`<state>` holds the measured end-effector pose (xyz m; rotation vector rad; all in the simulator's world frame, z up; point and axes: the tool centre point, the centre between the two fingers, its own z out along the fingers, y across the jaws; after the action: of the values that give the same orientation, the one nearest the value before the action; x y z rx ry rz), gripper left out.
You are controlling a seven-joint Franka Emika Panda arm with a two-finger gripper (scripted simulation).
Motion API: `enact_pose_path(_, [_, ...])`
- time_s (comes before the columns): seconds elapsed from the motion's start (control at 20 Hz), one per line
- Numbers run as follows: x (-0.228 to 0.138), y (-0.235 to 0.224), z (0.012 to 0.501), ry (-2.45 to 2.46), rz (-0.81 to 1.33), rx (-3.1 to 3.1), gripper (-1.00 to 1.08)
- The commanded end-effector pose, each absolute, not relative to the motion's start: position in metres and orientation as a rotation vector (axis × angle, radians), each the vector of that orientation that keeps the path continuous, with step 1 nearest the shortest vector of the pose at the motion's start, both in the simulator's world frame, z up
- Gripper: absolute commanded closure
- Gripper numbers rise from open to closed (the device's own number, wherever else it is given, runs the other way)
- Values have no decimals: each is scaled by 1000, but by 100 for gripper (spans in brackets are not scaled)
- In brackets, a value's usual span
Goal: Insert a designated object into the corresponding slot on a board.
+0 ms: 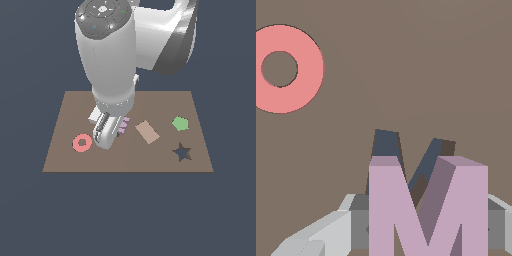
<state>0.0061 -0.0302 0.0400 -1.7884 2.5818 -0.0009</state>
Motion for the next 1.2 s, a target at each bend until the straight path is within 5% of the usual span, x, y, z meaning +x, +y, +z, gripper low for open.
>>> enact_pose_path(0.0, [6, -34, 40, 2631, -1, -1715, 108])
enact_pose_path(1.1, [5, -42, 31, 2715, 2, -1578, 108])
enact_pose_path(1.15, [5, -42, 31, 2715, 2, -1578, -92])
